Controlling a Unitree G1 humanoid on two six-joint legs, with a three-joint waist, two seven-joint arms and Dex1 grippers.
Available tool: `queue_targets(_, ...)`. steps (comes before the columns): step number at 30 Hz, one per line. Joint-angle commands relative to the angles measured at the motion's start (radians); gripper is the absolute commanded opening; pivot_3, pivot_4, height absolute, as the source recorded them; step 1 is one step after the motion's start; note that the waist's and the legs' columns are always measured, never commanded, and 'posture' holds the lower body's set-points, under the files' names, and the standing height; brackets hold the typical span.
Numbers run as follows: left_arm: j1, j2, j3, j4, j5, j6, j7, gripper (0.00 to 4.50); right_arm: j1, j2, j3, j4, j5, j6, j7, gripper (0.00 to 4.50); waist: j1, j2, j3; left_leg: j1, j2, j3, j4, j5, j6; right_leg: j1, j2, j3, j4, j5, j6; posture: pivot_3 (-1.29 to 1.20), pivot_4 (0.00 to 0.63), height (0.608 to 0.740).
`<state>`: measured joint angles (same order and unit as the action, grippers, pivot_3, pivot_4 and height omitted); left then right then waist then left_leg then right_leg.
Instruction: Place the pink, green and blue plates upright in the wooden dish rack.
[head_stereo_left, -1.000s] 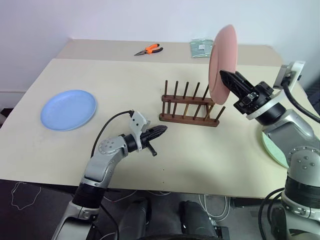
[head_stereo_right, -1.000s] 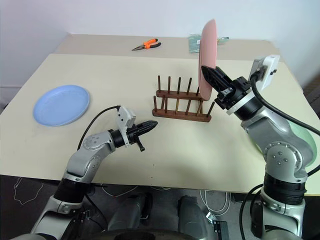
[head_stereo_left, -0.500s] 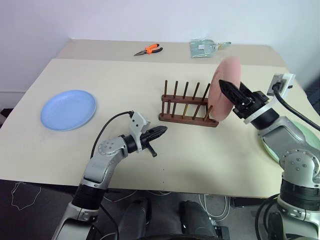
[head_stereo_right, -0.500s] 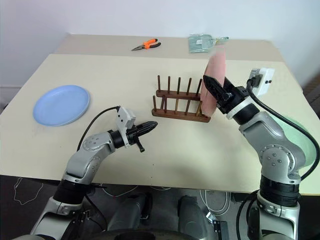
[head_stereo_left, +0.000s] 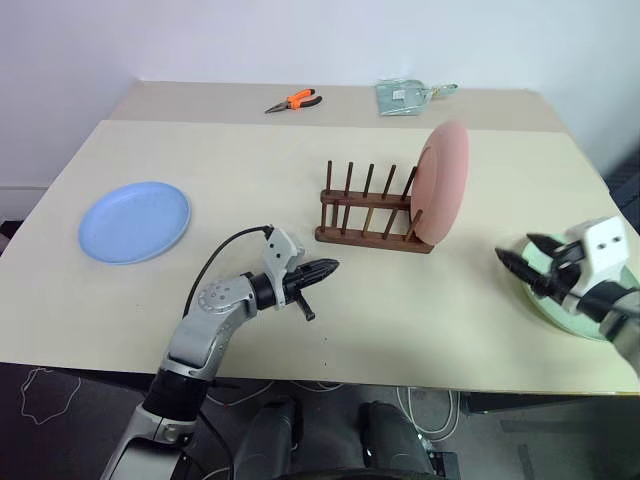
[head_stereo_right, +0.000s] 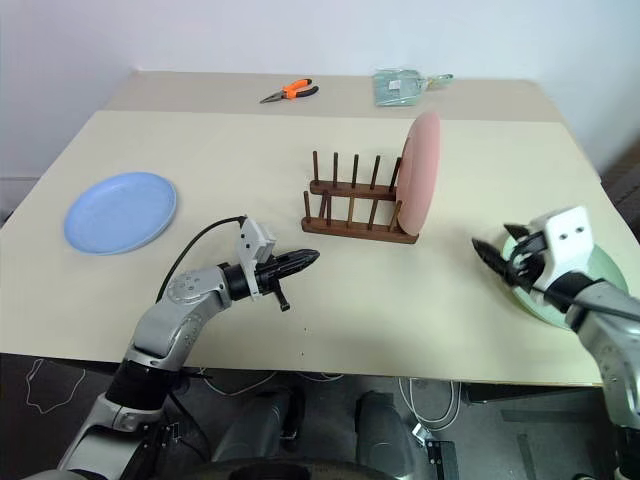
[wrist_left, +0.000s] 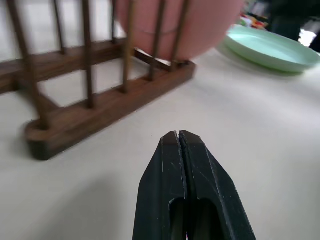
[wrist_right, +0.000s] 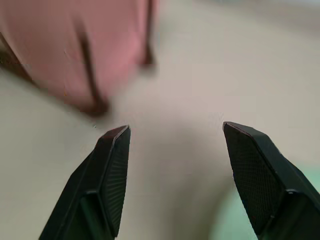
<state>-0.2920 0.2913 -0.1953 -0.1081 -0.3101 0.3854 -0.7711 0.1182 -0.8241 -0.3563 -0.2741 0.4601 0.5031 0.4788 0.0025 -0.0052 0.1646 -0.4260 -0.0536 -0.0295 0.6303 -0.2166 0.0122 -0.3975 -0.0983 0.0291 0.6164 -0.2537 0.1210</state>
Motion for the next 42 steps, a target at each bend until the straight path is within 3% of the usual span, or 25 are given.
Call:
queue_targets(1,-0.017,0.001,-0.014,-0.013,0.005,-0.014,-0.012,0.0,0.001,-0.003,0.043,0.021,-0.152,-0.021,-0.079,2.99,0.002,0.0,0.0,0.0,0.0,0.0,0.0,0.0,0.0,0.0,0.0,0.0,0.0,0.0,0.0,0.0,0.15,0.738)
queue_targets(4,-0.019,0.002,-0.017,-0.011,0.004,-0.014,-0.018,0.0,0.001,0.003,0.071,0.066,-0.23,0.009,-0.125,2.99,0.008,0.0,0.0,-0.001,0.0,0.0,0.0,0.0,0.0,0.0,0.0,0.0,0.0,0.0,0.0,0.0,0.15,0.738)
queue_targets(7,-0.021,0.009,-0.026,-0.004,0.013,-0.021,-0.027,0.0,-0.012,0.021,0.089,0.103,-0.279,0.017,-0.149,2.17,0.01,0.0,0.0,-0.001,0.0,0.0,0.0,0.0,0.0,0.0,0.0,0.0,-0.001,0.0,0.0,0.0,0.15,0.738)
queue_targets(11,-0.023,0.009,-0.03,0.002,0.022,-0.028,-0.032,0.0,-0.03,0.049,0.088,0.112,-0.304,0.016,-0.157,0.06,0.008,0.0,0.0,-0.001,0.0,0.0,0.0,0.0,0.0,0.0,0.001,0.0,-0.001,0.0,0.0,0.0,0.15,0.738)
queue_targets(18,-0.024,0.014,-0.023,0.008,0.027,-0.035,-0.038,0.0,-0.122,0.079,0.042,0.054,-0.312,-0.096,-0.161,0.06,0.005,0.0,0.0,0.0,-0.001,0.0,0.001,0.0,0.0,0.0,0.002,0.0,-0.001,0.0,0.0,0.0,0.15,0.738)
queue_targets(21,-0.011,0.025,-0.019,0.011,0.034,-0.048,-0.036,0.0,-0.34,0.118,-0.053,-0.036,-0.164,-0.136,-0.162,0.06,-0.012,0.007,0.004,0.0,-0.001,0.001,0.001,0.0,0.0,0.0,0.002,0.0,0.001,0.0,0.001,0.0,0.15,0.738)
queue_targets(24,-0.002,0.027,-0.013,0.013,0.039,-0.062,-0.029,0.0,-0.558,0.211,-0.143,-0.137,0.158,-0.041,-0.195,0.06,-0.013,0.008,0.005,0.0,0.0,0.0,0.001,0.0,0.0,-0.001,0.002,0.0,0.004,0.002,0.004,0.0,0.15,0.738)
queue_targets(27,0.005,0.026,0.001,0.022,0.045,-0.079,-0.012,0.0,-0.635,0.259,-0.175,-0.262,0.569,0.075,-0.207,0.06,0.002,0.004,0.005,-0.001,0.001,-0.005,-0.001,0.0,0.0,0.0,0.003,-0.005,0.004,0.002,0.005,0.0,0.15,0.738)
queue_targets(32,0.025,0.035,0.017,0.031,0.052,-0.11,0.004,0.0,-0.652,0.37,-0.031,-0.372,0.985,0.11,-0.388,0.06,0.006,0.004,0.005,-0.002,0.0,-0.004,-0.001,0.0,0.0,0.0,-0.002,-0.005,0.001,0.002,0.004,0.0,0.15,0.738)
queue_targets(35,0.04,0.041,0.039,0.031,0.051,-0.122,0.018,0.0,-0.635,0.508,0.102,-0.388,1.035,0.079,-0.523,0.06,-0.005,0.004,0.005,-0.001,0.0,-0.003,0.0,0.0,0.0,-0.001,-0.004,-0.003,0.002,0.001,0.001,0.0,0.15,0.738)
queue_targets(42,0.077,0.074,0.073,0.023,0.048,-0.131,0.02,0.0,-0.595,0.672,0.252,-0.303,0.867,0.04,-0.676,0.06,-0.015,0.004,0.005,-0.002,0.0,-0.001,-0.001,0.0,-0.001,-0.006,-0.004,-0.004,0.005,0.001,0.001,0.0,0.15,0.738)
